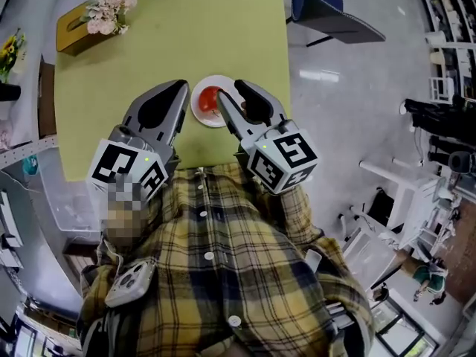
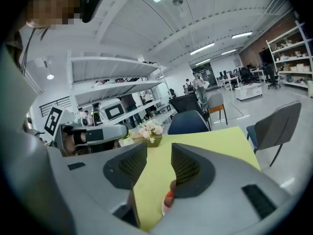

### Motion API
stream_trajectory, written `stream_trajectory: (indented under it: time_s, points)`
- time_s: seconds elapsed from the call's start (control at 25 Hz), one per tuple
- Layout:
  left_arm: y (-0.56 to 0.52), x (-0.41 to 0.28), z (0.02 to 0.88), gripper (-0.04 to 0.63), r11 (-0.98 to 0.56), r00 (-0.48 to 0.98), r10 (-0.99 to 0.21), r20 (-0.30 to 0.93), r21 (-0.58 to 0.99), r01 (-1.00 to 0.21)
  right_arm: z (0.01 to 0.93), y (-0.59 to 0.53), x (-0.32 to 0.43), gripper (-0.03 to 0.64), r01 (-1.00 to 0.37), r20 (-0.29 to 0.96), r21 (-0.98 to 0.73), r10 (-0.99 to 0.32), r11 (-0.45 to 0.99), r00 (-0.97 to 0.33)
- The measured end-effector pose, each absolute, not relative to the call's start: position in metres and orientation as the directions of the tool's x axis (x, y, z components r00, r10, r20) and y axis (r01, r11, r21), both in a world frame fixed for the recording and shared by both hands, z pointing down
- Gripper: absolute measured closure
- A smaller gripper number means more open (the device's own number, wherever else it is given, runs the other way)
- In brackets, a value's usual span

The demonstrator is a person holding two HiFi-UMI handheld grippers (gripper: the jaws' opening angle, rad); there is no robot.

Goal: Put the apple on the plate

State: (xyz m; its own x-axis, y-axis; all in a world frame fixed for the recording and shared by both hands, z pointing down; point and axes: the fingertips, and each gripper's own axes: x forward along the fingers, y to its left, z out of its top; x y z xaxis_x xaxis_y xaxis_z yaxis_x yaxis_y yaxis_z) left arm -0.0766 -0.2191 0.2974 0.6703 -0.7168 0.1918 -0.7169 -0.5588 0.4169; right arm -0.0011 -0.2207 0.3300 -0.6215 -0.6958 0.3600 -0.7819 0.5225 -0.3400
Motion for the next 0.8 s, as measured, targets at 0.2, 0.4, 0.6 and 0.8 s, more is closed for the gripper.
stream_trajectory:
  time_s: [0.2, 0.4, 0.6, 0.8]
  points:
    - [-0.213, -0.07, 0.285, 0.588, -0.577, 0.684, -0.707, 0.179, 0.413, -0.704, 0.304, -0.219, 0.004, 0.553, -0.796, 0.329, -0.309, -0.727, 0.52, -0.603]
    - [-0.208, -0.069, 0.273, 0.588, -0.583, 0.686, -0.71, 0.162, 0.411, -0.701, 0.294, -0.214, 0.004, 0.603, -0.795, 0.321, -0.301, -0.73, 0.526, -0.604]
    - [-0.209, -0.068, 0.271, 0.588, -0.589, 0.69, -0.706, 0.158, 0.408, -0.697, 0.288, -0.211, 0.005, 0.619, -0.792, 0.315, -0.3, -0.729, 0.532, -0.608]
    - [-0.208, -0.066, 0.27, 0.588, -0.598, 0.696, -0.701, 0.153, 0.406, -0.691, 0.281, -0.204, 0.004, 0.62, -0.791, 0.318, -0.28, -0.725, 0.544, -0.611]
